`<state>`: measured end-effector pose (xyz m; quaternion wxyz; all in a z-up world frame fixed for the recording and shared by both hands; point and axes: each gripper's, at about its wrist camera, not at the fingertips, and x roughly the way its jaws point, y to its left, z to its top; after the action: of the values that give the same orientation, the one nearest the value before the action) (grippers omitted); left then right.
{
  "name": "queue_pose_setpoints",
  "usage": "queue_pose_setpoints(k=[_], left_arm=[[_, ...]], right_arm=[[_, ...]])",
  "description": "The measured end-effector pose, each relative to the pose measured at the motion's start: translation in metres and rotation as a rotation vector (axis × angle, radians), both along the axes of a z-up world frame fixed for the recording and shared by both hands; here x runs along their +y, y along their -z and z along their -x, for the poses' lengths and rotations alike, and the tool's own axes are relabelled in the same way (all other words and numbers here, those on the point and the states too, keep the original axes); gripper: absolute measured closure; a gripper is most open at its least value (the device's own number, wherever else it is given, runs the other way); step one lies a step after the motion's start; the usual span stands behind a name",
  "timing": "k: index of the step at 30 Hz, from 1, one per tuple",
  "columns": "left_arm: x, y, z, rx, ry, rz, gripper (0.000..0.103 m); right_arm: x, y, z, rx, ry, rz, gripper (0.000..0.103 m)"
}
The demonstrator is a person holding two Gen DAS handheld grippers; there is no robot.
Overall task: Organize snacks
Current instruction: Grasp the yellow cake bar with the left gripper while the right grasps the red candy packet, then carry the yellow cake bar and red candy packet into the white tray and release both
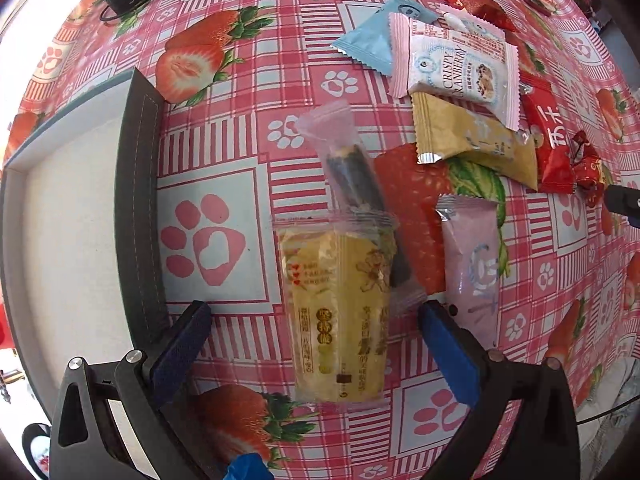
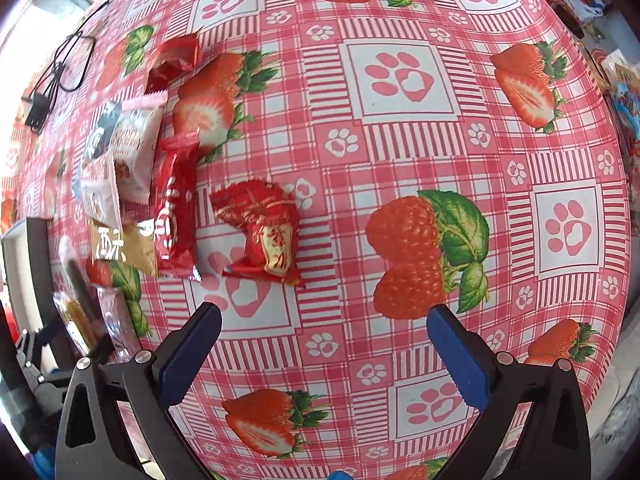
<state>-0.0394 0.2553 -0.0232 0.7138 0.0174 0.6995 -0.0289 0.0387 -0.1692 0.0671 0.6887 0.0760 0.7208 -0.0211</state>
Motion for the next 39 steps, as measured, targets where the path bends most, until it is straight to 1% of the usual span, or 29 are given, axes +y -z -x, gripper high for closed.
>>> queue_pose_setpoints(k=[2, 4, 7, 11, 13, 14, 15, 16, 17, 18, 19, 20, 21, 22, 24, 25, 32, 33, 34, 39], left_arm=[[0.001, -0.002, 0.003, -0.002, 0.009, -0.004, 0.0], [0.001, -0.002, 0.003, 0.004, 0.009, -0.004, 0.0], [0.009, -0.009, 0.014, 0.021, 0.005, -0.015, 0.0], [0.005, -0.003, 0.004, 0.064, 0.002, -0.016, 0.0], [0.004, -0.002, 0.0, 0.065, -0.004, -0.017, 0.0], [0.003, -0.003, 0.0, 0.062, -0.007, -0.015, 0.003], [0.0, -0.005, 0.0, 0.053, -0.006, -0.015, 0.005], [-0.003, -0.008, -0.001, 0.041, 0.002, -0.018, 0.012], [-0.006, -0.012, 0.0, 0.029, 0.012, -0.02, 0.021], [-0.008, -0.015, 0.0, 0.016, 0.022, -0.022, 0.027], [-0.012, -0.018, 0.0, 0.006, 0.033, -0.025, 0.041], [-0.014, -0.021, 0.0, -0.002, 0.042, -0.028, 0.058], [-0.015, -0.022, 0.0, -0.003, 0.049, -0.031, 0.063], [-0.015, -0.023, 0.0, 0.002, 0.051, -0.029, 0.063], [-0.012, -0.026, 0.004, 0.007, 0.046, -0.006, 0.063], [-0.011, -0.028, 0.006, 0.008, 0.049, -0.001, 0.063], [-0.005, -0.045, 0.033, 0.016, 0.095, 0.02, 0.063], [-0.002, -0.049, 0.036, 0.015, 0.103, 0.022, 0.063], [-0.002, -0.053, 0.039, 0.012, 0.111, 0.022, 0.063], [-0.006, -0.073, 0.06, -0.001, 0.151, 0.01, 0.063]], right_arm=[[-0.01, 0.0, -0.015, -0.007, 0.052, -0.012, 0.0], [-0.015, 0.002, -0.027, -0.004, 0.078, -0.034, 0.0], [-0.012, 0.009, -0.052, 0.003, 0.054, -0.044, 0.0], [-0.002, 0.017, -0.063, 0.01, 0.007, -0.036, 0.0], [0.007, 0.02, -0.057, 0.019, -0.005, -0.044, 0.019], [0.012, 0.02, -0.059, 0.02, -0.018, -0.024, 0.024], [0.022, 0.023, -0.055, 0.012, -0.034, -0.016, 0.032], [0.026, 0.022, -0.049, 0.002, -0.052, -0.01, 0.037], [0.046, 0.024, -0.043, -0.008, -0.068, -0.005, 0.05], [0.049, 0.022, -0.041, -0.015, -0.083, -0.004, 0.065], [0.052, 0.021, -0.038, -0.018, -0.097, -0.002, 0.068], [0.052, 0.02, -0.033, -0.018, -0.103, -0.012, 0.069], [0.053, 0.019, -0.03, -0.017, -0.105, -0.02, 0.069], [0.054, 0.015, -0.024, -0.016, -0.106, -0.026, 0.069], [0.054, 0.016, -0.012, -0.015, -0.105, -0.048, 0.069], [0.052, 0.017, 0.005, -0.014, -0.107, -0.061, 0.069], [0.067, 0.009, 0.067, 0.004, -0.126, -0.147, 0.069], [0.069, 0.008, 0.076, 0.009, -0.125, -0.158, 0.069], [0.075, 0.005, 0.097, 0.012, -0.124, -0.167, 0.069], [0.1, -0.002, 0.147, 0.029, -0.139, -0.195, 0.069]])
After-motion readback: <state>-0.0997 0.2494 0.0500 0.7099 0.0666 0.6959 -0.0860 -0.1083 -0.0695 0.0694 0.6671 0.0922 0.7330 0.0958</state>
